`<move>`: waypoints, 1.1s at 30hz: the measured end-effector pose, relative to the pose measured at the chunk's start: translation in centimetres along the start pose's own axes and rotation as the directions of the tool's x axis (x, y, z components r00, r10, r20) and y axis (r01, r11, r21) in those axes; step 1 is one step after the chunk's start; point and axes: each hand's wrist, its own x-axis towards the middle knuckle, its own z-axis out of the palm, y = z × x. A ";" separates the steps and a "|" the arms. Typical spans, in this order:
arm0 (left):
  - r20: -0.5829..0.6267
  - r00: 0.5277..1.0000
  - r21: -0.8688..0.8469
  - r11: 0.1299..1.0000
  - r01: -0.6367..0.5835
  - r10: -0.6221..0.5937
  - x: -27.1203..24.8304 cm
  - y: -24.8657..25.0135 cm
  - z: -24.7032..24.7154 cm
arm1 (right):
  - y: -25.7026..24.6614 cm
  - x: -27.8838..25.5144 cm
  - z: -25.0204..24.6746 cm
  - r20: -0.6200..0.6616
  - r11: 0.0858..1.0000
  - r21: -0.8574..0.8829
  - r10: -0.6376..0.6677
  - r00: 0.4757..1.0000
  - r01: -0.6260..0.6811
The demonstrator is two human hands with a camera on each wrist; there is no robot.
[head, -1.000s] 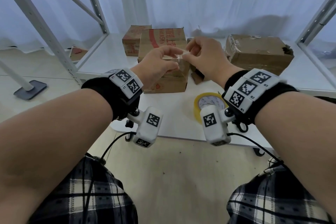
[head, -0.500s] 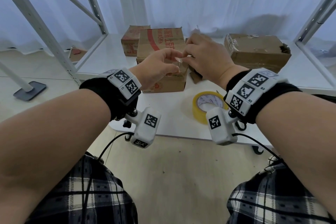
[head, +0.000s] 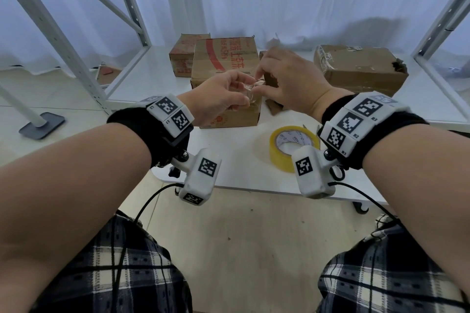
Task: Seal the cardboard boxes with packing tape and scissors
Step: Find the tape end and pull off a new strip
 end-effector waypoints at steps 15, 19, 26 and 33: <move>0.021 1.000 0.005 1.000 0.008 -0.008 -0.1 -0.1 0.4 | -0.3 0.2 0.7 -0.053 0.991 -0.127 -0.057 0.997 0.050; 0.036 0.999 -0.133 0.990 0.039 -0.034 -0.1 0.1 0.5 | 0.0 0.0 0.5 -0.113 0.989 -0.107 -0.111 0.987 0.099; 0.077 0.983 -0.011 0.985 0.170 -0.169 -0.9 -0.8 -1.9 | 1.1 -0.1 -0.6 -0.106 0.980 0.171 0.122 0.987 -0.102; 0.109 0.988 0.070 0.993 0.100 -0.108 -1.0 0.1 -0.1 | -0.4 -0.3 0.9 0.107 0.942 0.254 0.197 0.975 -0.218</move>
